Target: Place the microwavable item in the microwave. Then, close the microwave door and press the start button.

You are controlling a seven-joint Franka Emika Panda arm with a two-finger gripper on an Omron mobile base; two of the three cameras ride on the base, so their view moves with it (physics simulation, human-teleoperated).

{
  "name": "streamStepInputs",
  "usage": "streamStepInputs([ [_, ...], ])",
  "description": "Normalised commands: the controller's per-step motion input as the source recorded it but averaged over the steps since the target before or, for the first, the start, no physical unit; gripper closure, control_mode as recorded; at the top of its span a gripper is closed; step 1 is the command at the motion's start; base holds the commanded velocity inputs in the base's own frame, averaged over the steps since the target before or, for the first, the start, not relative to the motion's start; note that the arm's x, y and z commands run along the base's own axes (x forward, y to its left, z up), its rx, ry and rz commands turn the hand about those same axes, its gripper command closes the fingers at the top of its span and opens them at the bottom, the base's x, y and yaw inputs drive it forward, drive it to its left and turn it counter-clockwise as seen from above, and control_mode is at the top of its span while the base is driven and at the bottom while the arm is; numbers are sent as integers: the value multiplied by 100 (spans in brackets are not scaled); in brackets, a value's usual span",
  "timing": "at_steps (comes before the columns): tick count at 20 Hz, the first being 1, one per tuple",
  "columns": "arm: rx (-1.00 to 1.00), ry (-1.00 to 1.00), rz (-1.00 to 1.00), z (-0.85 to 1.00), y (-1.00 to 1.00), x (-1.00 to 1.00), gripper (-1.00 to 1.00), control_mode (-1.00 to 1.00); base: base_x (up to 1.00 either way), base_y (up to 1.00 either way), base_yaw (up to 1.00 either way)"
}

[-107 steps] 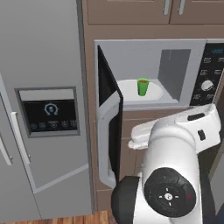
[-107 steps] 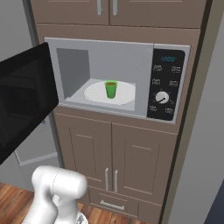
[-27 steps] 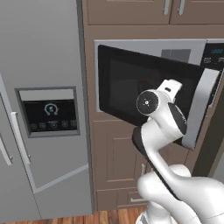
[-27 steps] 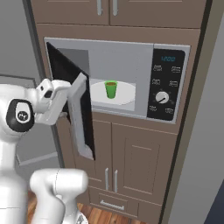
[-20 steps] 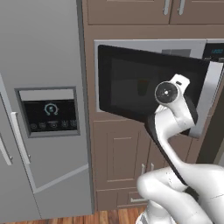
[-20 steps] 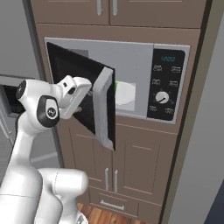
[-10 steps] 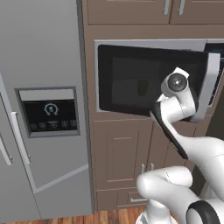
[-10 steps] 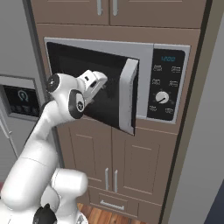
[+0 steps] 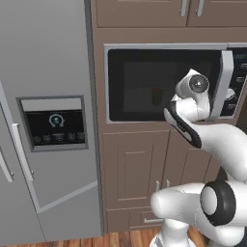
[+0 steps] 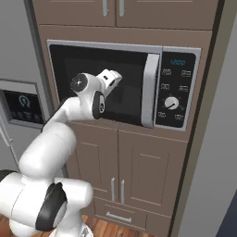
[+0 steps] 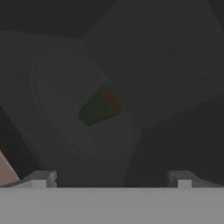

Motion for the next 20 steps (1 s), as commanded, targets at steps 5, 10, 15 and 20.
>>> streamStepInputs([
  [5,4,-4,12,0,-8,61,-100,-100,0,0,0],
  [10,3,-4,11,0,-3,54,-100,-100,0,0,0],
  [15,1,0,8,0,0,41,-100,-100,0,0,0],
  [20,0,0,1,0,0,-56,-100,-100,0,0,0],
])
